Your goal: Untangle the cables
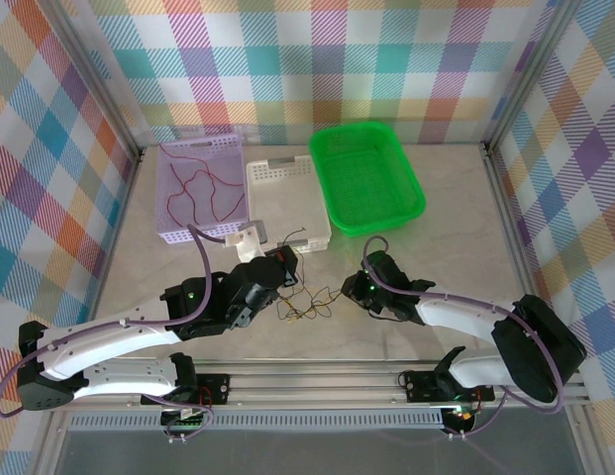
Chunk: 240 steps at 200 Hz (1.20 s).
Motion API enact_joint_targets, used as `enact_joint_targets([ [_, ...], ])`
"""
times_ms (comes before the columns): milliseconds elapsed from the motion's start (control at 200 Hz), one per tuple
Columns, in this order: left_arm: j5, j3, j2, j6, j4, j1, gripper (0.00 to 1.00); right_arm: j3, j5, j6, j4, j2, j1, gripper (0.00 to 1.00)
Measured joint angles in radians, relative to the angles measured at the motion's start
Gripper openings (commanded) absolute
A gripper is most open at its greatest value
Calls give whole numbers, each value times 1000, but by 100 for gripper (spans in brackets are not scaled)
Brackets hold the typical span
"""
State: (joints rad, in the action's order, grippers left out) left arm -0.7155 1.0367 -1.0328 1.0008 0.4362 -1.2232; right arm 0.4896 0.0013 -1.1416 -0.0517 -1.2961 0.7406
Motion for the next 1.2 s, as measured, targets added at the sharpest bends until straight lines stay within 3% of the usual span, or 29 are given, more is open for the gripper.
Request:
enact_joint_targets([
  [485,19,-7,6,17,-32,-7,0,-32,34,-2,-188,-77,0,22],
  [640,19,-9,7,26,-44,-7,0,-31,32,-19,-222,-113,-2,16],
  [825,26,-10,7,28,-49,-10,0,-27,18,-44,-248,-164,-10,0],
  [1200,10,14,66,17,24,-13,0,-39,51,-72,-154,-95,-80,0],
])
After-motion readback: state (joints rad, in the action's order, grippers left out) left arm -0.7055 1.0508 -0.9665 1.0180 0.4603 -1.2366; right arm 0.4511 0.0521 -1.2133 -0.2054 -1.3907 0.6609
